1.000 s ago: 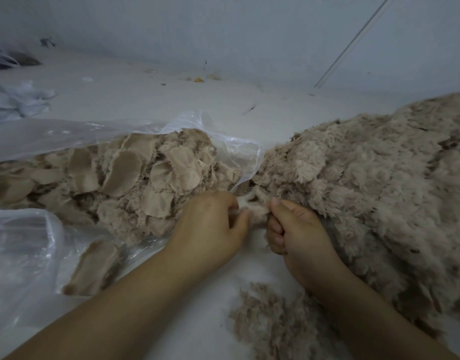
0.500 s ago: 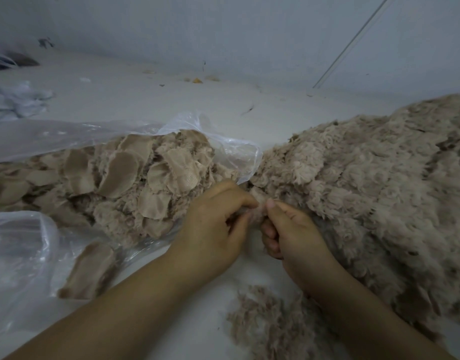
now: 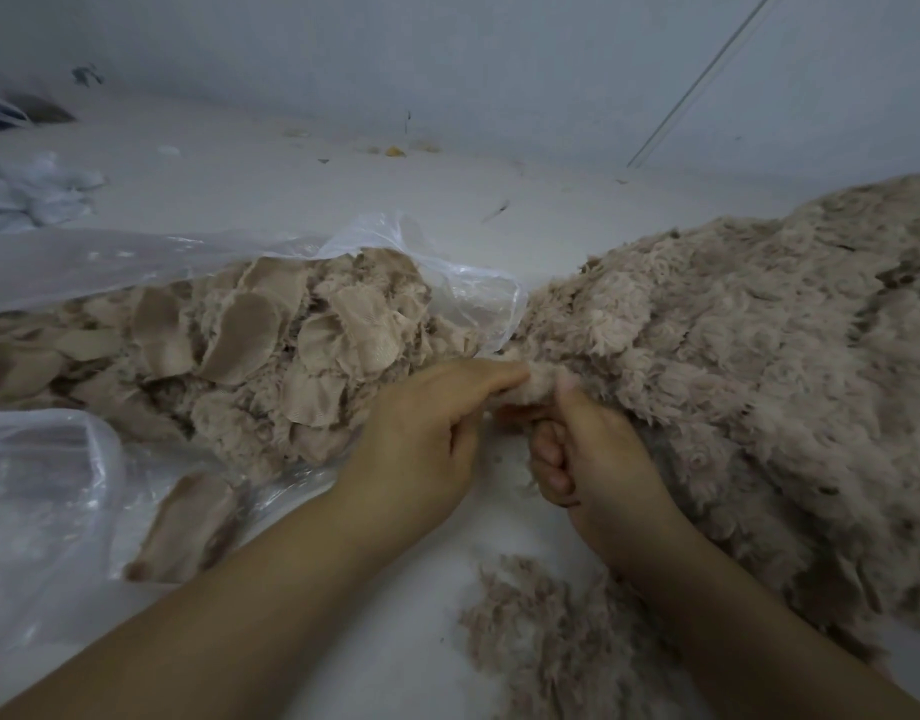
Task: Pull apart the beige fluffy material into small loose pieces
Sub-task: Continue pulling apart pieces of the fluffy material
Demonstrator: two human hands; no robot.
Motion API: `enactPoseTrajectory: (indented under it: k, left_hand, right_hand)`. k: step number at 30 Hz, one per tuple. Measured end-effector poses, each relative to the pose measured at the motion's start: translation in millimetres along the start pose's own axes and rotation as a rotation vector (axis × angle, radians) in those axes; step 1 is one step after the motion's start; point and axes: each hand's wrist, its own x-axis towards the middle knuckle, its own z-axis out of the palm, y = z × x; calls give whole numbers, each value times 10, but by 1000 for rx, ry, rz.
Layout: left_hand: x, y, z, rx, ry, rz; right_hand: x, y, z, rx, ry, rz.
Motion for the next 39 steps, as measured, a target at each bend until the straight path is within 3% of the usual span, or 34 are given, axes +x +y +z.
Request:
enactPoseTrajectory:
  k: [6, 11, 18, 21, 24, 31, 36, 39]
  left_hand:
    - [9, 32, -41, -157, 97, -63]
    - [18, 65, -14, -578, 98, -368]
    - [41, 80, -10, -822, 87, -561]
    - [61, 51, 11, -770, 106, -709]
    - [71, 44, 14, -757, 18, -799]
    - [53, 85, 48, -714, -46, -724]
    - [78, 41, 64, -626, 105, -760]
    - [87, 7, 47, -605, 140, -759]
  right_hand:
    - [-26, -58, -26, 224, -11, 60]
    - [-39, -25, -13, -22, -18, -76]
    - [-22, 49, -28, -82, -32, -121]
    - [-11, 67, -39, -103, -47, -133]
    - [-22, 57, -46, -123, -99, -139]
    - [-28, 44, -14, -101, -40, -71]
    - [-25, 47, 5, -60, -62, -48]
    - [-39, 2, 22, 90, -30, -37]
